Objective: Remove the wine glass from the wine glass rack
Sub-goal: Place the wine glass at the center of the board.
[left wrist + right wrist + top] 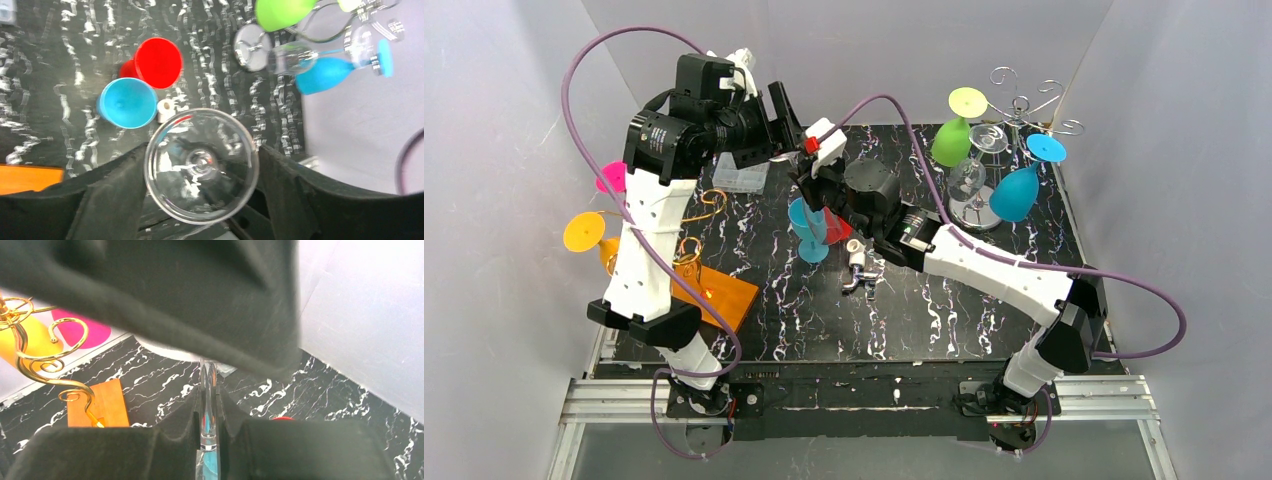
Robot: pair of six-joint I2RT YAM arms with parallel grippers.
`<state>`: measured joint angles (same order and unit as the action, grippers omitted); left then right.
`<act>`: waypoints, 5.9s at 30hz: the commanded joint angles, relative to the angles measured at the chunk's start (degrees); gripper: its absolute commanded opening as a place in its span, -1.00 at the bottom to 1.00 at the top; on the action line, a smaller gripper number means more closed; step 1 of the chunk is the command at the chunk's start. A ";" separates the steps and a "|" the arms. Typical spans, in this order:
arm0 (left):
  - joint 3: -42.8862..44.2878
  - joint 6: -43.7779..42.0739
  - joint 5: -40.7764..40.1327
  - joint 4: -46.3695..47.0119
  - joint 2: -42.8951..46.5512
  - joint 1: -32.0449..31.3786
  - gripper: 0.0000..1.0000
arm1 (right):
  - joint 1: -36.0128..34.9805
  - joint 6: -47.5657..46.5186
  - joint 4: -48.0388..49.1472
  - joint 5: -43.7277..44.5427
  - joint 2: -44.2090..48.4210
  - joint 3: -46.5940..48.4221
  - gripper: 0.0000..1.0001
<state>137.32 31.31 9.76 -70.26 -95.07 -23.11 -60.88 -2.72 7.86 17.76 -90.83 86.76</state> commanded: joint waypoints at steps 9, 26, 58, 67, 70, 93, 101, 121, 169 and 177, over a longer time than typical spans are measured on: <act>3.38 2.08 2.66 11.61 2.84 -0.63 0.97 | 0.53 7.98 -9.16 3.99 5.40 3.69 -0.97; -37.09 -21.45 -5.46 46.31 29.50 -14.74 0.95 | 26.60 44.02 -42.22 -23.10 -1.86 33.77 -0.97; -69.15 -59.34 -18.73 87.04 36.64 -36.40 0.37 | 39.88 73.28 -29.59 -39.34 8.32 19.46 -0.97; -67.49 -56.93 -17.41 87.44 34.04 -36.50 0.05 | 39.88 75.72 -27.76 -37.76 9.70 17.07 -0.97; -67.30 -56.60 -17.67 87.93 33.43 -36.55 0.02 | 39.88 76.77 -26.96 -37.09 10.52 15.81 -0.97; -62.99 -52.31 -27.11 92.14 27.57 -38.27 -0.79 | 39.70 82.56 -21.74 -33.24 18.07 5.11 -0.97; -60.65 -40.00 -39.24 92.36 24.64 -38.33 -1.00 | 39.61 80.52 -20.27 -32.07 20.14 1.01 -0.67; -59.83 -26.70 -45.29 92.90 26.48 -38.31 -1.00 | 39.61 75.85 -18.54 -30.15 21.08 -1.10 0.22; -28.02 -4.29 -39.75 -8.69 12.14 -37.76 -1.00 | 38.12 39.84 -50.60 -26.64 9.79 24.68 0.97; -35.54 -6.63 -32.85 -2.57 9.75 -32.30 -1.00 | 37.94 39.38 -51.00 -26.26 10.06 24.34 0.97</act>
<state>103.44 25.52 -25.80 -75.75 -85.36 -57.56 -22.63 38.04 -43.64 -9.15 -81.47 109.08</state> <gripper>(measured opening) 0.097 0.983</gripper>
